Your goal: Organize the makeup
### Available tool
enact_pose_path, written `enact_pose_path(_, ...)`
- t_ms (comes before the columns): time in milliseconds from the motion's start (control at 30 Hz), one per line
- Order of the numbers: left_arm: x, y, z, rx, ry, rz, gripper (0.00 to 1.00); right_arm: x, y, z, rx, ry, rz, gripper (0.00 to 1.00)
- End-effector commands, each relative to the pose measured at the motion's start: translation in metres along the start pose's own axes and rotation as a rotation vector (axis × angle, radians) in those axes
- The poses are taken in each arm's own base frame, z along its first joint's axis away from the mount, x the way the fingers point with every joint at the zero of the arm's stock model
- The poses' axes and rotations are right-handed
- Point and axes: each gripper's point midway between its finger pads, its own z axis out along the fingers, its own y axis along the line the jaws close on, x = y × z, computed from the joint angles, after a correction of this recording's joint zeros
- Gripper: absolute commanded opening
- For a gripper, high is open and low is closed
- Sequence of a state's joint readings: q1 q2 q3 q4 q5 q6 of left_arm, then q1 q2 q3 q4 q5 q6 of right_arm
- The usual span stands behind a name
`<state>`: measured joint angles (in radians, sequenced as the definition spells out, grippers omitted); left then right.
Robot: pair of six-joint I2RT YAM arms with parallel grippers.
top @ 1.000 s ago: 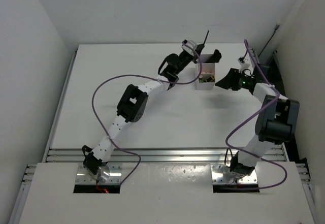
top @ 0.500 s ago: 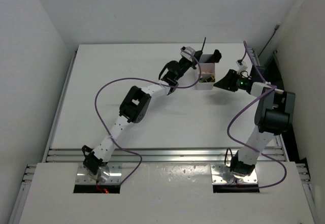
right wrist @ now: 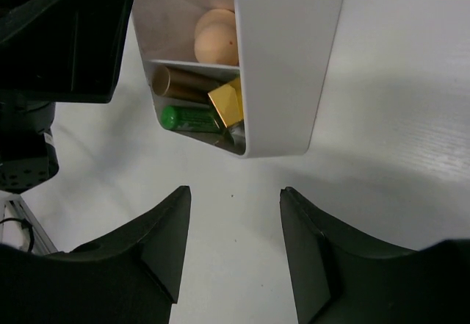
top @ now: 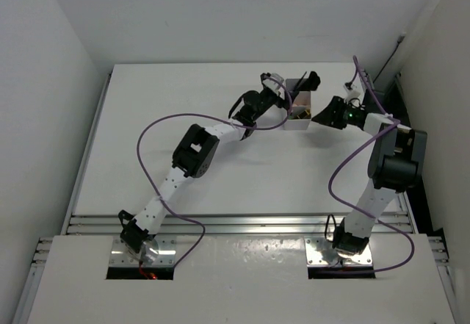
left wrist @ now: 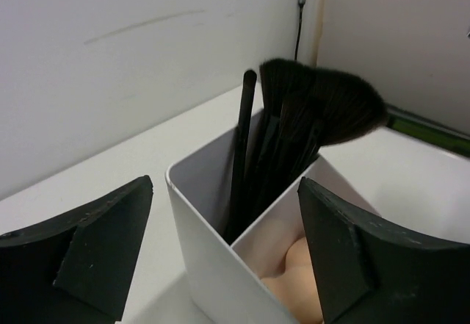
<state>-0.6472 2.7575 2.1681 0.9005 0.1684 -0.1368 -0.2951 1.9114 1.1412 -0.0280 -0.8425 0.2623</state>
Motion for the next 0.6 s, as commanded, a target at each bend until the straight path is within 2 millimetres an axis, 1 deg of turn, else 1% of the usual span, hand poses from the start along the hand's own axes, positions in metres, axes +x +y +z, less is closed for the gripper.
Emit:
enact_pose_path(0, -0.084, -0.004, 0.014, 0.03, -0.095, 0.027, 0.87, -0.012, 0.01, -0.013, 0.023, -0.004, -0.076, 0.52)
enact_pose_path(33, -0.09, -0.003, 0.015, 0.029, -0.074, 0.033, 0.9, -0.001, 0.011, -0.015, 0.038, 0.036, -0.057, 0.52)
enact_pose_path(67, -0.096, 0.001, 0.014, 0.032, -0.066, 0.035, 0.91, -0.002, 0.013, -0.019, 0.052, 0.038, -0.064, 0.52)
enact_pose_path(100, -0.108, 0.0, 0.016, 0.032, -0.067, 0.035, 0.93, 0.0, 0.013, -0.021, 0.061, 0.051, -0.067, 0.55)
enact_pose_path(133, -0.128, -0.001, 0.016, 0.032, -0.063, 0.034, 0.97, 0.007, 0.013, -0.025, 0.086, 0.091, -0.048, 0.57)
enact_pose_path(167, -0.139, 0.006, 0.014, 0.022, -0.061, 0.028, 1.0, 0.007, 0.016, -0.028, 0.091, 0.097, -0.065, 0.62)
enact_pose_path(200, -0.143, 0.005, 0.011, 0.021, -0.043, 0.025, 1.0, 0.008, 0.019, -0.03, 0.096, 0.103, -0.071, 0.68)
enact_pose_path(233, -0.172, 0.011, 0.007, 0.01, -0.047, 0.029, 1.0, 0.016, 0.022, -0.033, 0.099, 0.133, -0.065, 0.77)
enact_pose_path(267, -0.173, 0.016, 0.0, 0.007, -0.019, 0.045, 1.0, 0.014, 0.024, -0.038, 0.129, 0.13, -0.09, 1.0)
enact_pose_path(300, -0.184, 0.016, -0.004, 0.006, -0.011, 0.062, 1.0, 0.016, 0.024, -0.041, 0.142, 0.138, -0.093, 1.0)
enact_pose_path(333, -0.195, 0.022, -0.01, -0.004, 0.0, 0.084, 1.0, 0.02, 0.023, -0.046, 0.187, 0.154, -0.098, 1.0)
enact_pose_path(367, -0.231, 0.026, -0.02, -0.014, -0.002, 0.123, 1.0, 0.025, 0.018, -0.048, 0.238, 0.172, -0.105, 1.0)
enact_pose_path(400, -0.23, 0.039, -0.033, -0.038, 0.039, 0.121, 1.0, 0.023, 0.019, -0.053, 0.282, 0.17, -0.124, 1.0)
enact_pose_path(433, -0.239, 0.049, -0.043, -0.069, 0.061, 0.121, 1.0, 0.032, 0.02, -0.057, 0.298, 0.206, -0.101, 1.0)
enact_pose_path(467, -0.235, 0.058, -0.057, -0.096, 0.138, 0.107, 1.0, 0.031, 0.022, -0.058, 0.312, 0.213, -0.108, 1.0)
enact_pose_path(500, -0.259, 0.076, -0.078, -0.152, 0.15, 0.113, 1.0, 0.043, 0.025, -0.064, 0.327, 0.26, -0.06, 1.0)
enact_pose_path(533, -0.263, 0.086, -0.093, -0.185, 0.186, 0.11, 1.0, 0.044, 0.027, -0.066, 0.331, 0.268, -0.046, 1.0)
enact_pose_path(567, -0.256, 0.094, -0.113, -0.217, 0.266, 0.094, 1.0, 0.042, 0.029, -0.068, 0.344, 0.267, -0.04, 1.0)
